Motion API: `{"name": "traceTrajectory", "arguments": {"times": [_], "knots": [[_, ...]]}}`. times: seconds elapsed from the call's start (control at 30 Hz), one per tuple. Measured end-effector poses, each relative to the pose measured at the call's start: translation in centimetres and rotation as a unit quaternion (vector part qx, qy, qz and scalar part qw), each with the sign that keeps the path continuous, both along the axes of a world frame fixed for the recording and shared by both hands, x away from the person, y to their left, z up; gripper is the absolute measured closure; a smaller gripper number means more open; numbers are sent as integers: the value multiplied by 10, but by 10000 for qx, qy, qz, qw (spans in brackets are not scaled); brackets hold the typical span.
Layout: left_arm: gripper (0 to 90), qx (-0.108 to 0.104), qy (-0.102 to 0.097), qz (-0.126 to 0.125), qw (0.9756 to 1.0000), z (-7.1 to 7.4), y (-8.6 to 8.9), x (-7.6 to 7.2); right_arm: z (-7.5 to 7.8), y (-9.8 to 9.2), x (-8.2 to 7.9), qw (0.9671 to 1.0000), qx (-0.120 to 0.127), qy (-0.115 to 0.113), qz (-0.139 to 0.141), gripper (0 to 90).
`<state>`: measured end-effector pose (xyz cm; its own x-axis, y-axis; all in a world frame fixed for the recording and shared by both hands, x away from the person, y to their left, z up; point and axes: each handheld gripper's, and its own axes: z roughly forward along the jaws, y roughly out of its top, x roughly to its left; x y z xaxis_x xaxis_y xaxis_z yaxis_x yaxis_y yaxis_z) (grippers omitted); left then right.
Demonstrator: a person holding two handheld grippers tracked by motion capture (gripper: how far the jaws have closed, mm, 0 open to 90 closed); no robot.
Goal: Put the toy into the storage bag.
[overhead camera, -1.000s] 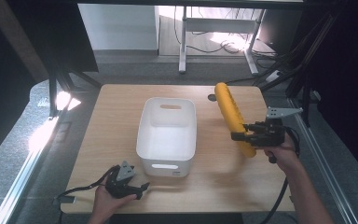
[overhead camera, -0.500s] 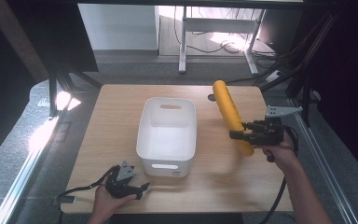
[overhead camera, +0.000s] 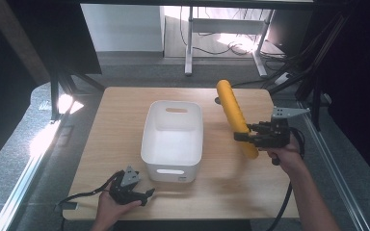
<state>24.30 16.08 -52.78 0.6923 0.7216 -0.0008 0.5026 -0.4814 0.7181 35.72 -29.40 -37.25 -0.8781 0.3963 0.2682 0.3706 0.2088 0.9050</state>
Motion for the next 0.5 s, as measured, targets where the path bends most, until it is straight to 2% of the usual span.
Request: {"name": "traceTrajectory", "arguments": {"times": [0.5], "knots": [[144,11,-1,1,10000,0,0,0,9,9,-1,9997,230,-115,22,512]]}}
